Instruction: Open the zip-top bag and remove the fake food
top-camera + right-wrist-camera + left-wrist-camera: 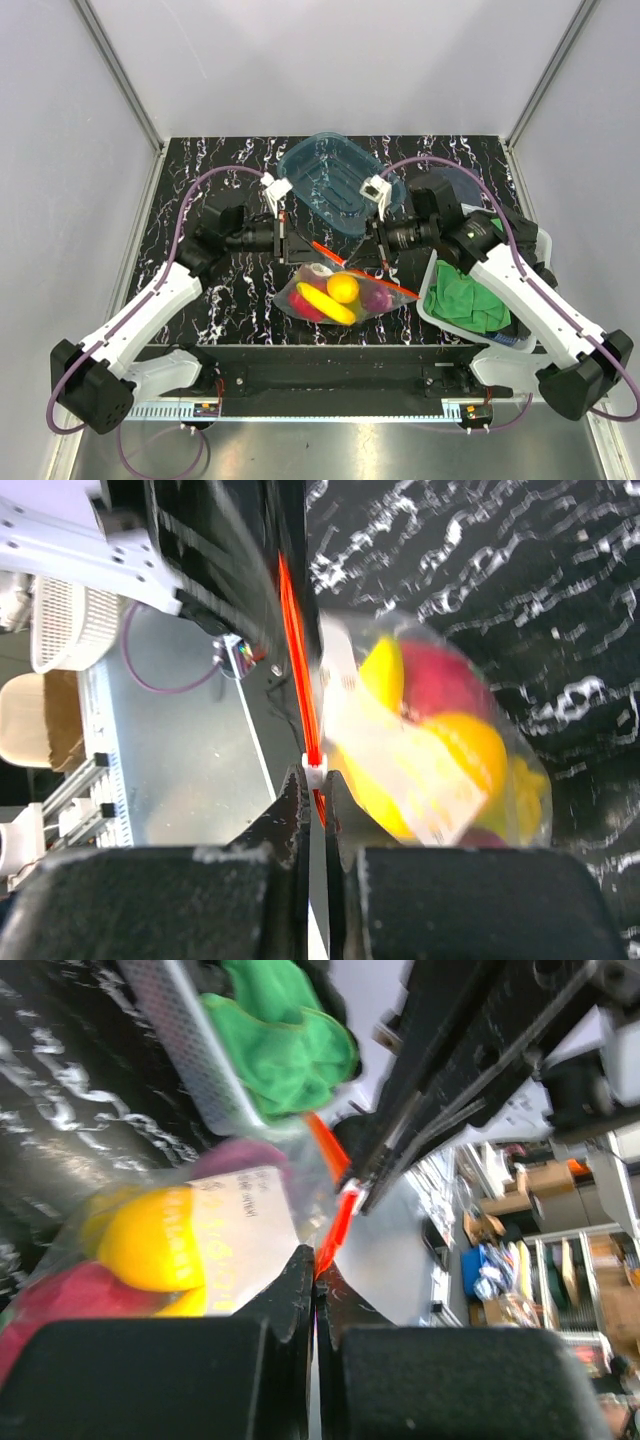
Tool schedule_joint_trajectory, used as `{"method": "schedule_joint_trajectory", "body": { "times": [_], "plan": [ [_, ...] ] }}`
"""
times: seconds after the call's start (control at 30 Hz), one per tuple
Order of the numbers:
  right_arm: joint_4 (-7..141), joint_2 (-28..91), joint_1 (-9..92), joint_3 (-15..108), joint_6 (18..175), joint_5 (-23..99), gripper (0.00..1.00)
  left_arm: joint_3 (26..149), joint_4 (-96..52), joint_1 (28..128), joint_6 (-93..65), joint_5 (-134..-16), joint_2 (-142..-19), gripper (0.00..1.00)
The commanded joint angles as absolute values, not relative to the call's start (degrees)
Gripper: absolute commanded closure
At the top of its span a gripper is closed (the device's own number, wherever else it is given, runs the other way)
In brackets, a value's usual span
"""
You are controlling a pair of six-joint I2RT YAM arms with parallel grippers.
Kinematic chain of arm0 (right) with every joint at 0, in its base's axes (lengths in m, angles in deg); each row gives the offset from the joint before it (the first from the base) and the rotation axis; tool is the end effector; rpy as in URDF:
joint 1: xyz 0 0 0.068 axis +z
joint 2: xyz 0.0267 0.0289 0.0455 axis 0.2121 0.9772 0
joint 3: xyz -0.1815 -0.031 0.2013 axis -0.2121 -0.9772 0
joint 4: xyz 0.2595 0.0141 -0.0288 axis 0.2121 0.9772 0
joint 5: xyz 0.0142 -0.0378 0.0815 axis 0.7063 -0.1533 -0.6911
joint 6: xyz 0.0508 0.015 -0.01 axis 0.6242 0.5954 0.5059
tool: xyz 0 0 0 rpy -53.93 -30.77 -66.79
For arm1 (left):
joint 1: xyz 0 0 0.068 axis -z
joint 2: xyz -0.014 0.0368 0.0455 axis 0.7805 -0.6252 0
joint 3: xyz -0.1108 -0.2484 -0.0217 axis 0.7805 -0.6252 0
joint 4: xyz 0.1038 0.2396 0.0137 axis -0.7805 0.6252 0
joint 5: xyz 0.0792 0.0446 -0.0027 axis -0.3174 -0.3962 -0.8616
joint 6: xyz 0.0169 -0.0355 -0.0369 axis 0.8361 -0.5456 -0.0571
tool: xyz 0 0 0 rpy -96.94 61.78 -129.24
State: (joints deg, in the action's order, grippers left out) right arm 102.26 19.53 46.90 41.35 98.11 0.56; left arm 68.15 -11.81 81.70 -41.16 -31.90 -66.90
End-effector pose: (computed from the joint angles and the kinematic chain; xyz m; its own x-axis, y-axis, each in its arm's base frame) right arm 0.1927 0.1639 0.3711 -0.5873 -0.2790 -0.7598 -0.8055 0.2931 0.5150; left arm 0.1928 -0.1456 0.3374 -0.8032 0.0198 -0.5954 0.5847 0.2174 -0.7816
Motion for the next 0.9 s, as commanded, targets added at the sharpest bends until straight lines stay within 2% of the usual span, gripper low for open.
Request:
{"method": "schedule_joint_trajectory", "body": {
  "times": [0.0, 0.27, 0.53, 0.7, 0.73, 0.77, 0.87],
  "plan": [
    [105.44, 14.14, 46.26, 35.87, 97.18, 4.35, 1.00, 72.82, -10.38, 78.99, -37.82, -40.20, -65.09, 1.00],
    [105.97, 6.05, 46.17, 26.72, 102.00, 12.78, 1.00, 75.99, -10.20, 72.05, -37.46, -47.58, -67.02, 1.00],
    [105.18, -1.78, 46.17, 19.86, 112.80, 12.80, 1.00, 76.61, -6.07, 69.76, -39.03, -56.89, -67.90, 1.00],
    [102.90, -5.29, 46.17, 14.93, 118.09, 10.77, 1.00, 75.91, -6.68, 69.23, -41.50, -54.55, -68.87, 1.00],
    [102.55, -5.47, 46.17, 15.02, 117.84, 10.69, 0.95, 75.82, -6.77, 69.23, -41.50, -53.32, -68.78, 1.00],
    [102.46, -4.95, 46.17, 16.58, 117.40, 11.03, 0.79, 75.38, -6.94, 69.23, -41.42, -52.52, -68.78, 1.00],
    [102.55, 0.38, 46.17, 23.24, 115.20, 12.27, 0.52, 74.24, -7.30, 69.41, -39.84, -50.06, -68.08, 1.00]
  ]
}}
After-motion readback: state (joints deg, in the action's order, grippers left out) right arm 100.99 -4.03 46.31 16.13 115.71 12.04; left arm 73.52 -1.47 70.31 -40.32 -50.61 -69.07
